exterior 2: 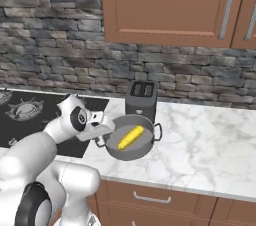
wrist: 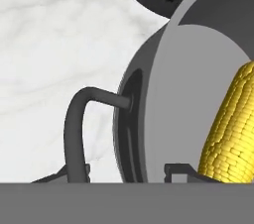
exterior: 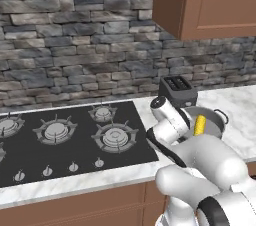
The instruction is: Turn on the sink faucet. Then move the corn from the counter to the sink. Turn off the sink. Move the vegetable from the sink to the pot next to the stove. Finally move the pot to the front right burner.
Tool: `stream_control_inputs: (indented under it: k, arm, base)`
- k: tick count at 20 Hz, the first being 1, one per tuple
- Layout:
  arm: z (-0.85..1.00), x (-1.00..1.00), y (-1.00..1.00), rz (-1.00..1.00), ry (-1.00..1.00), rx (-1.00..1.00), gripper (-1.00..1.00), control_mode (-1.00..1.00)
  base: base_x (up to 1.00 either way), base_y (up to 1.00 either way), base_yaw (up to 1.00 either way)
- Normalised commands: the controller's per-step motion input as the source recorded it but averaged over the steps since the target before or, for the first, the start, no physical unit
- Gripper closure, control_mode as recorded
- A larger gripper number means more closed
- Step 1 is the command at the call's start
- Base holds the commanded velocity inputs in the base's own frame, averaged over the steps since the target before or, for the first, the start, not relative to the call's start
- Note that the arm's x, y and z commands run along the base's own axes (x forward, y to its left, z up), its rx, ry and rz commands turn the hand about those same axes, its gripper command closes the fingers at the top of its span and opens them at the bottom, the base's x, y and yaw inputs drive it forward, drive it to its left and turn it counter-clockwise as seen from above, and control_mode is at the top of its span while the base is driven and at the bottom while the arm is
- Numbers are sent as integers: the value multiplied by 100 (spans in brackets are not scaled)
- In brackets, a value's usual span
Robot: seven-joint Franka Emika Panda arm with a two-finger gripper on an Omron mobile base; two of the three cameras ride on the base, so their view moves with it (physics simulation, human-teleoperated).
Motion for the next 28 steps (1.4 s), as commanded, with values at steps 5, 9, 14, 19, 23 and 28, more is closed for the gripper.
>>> stream_control_inputs:
  k: [5, 9, 14, 19, 23, 28]
  arm:
    - [22, 3, 100, 19, 11, -1, 100, -100]
    - [24, 6, 100, 19, 10, -2, 100, -100]
    - [19, 11, 100, 18, 9, -2, 100, -100]
    - [15, 11, 100, 18, 9, -2, 100, -100]
    - [3, 13, 92, 17, 7, -1, 100, -100]
    - [-4, 27, 57, 11, 2, 0, 100, -100]
  base:
    - [0, 0, 0]
    - [0, 0, 0]
    - [0, 0, 0]
    - [0, 0, 0]
    - [0, 0, 0]
    - [0, 0, 0]
